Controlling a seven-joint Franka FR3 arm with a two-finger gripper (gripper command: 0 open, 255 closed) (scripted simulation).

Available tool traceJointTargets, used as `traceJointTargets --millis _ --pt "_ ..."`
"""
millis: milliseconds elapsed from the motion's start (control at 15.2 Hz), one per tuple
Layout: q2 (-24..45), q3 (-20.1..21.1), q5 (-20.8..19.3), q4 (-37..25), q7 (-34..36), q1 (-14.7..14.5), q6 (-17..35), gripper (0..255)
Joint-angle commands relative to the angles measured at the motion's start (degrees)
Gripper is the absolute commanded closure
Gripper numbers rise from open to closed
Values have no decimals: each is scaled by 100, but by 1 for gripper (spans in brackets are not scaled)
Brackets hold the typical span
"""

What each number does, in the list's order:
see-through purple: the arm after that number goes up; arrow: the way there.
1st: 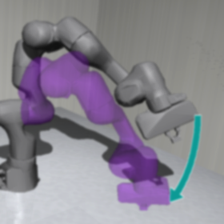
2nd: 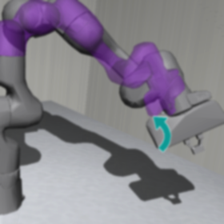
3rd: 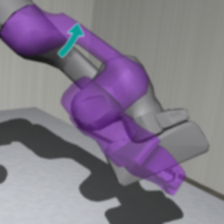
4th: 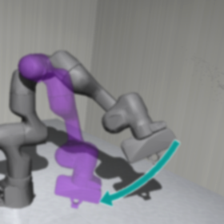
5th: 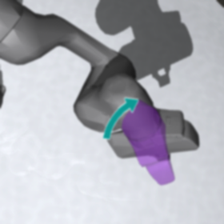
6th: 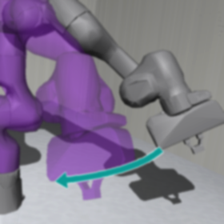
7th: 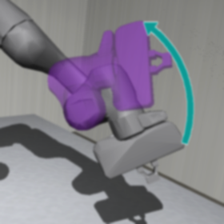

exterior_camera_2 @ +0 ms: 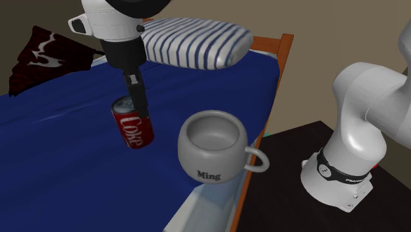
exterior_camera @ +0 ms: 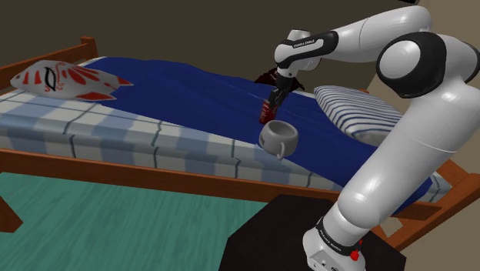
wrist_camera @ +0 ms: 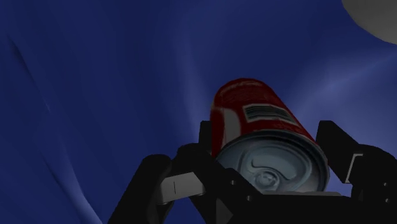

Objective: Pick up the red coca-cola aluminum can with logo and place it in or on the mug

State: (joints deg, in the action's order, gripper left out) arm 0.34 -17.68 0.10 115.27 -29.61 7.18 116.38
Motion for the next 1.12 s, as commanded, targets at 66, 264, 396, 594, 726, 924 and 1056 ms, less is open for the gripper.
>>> traceJointTargets --millis 66,264,396,594,726,924,1056 --pt "6 1 0 5 0 0 3 255" --pt "3 1 -1 9 1 -1 4 255" --pt "2 2 -1 13 5 -2 7 255" --pt "-17 1 -8 -48 6 -2 -73 255" --pt "-58 3 -21 -159 16 -4 -222 255" --pt "-109 7 -38 -335 28 -7 -447 255" --pt "-138 9 -47 -458 34 -9 -597 255"
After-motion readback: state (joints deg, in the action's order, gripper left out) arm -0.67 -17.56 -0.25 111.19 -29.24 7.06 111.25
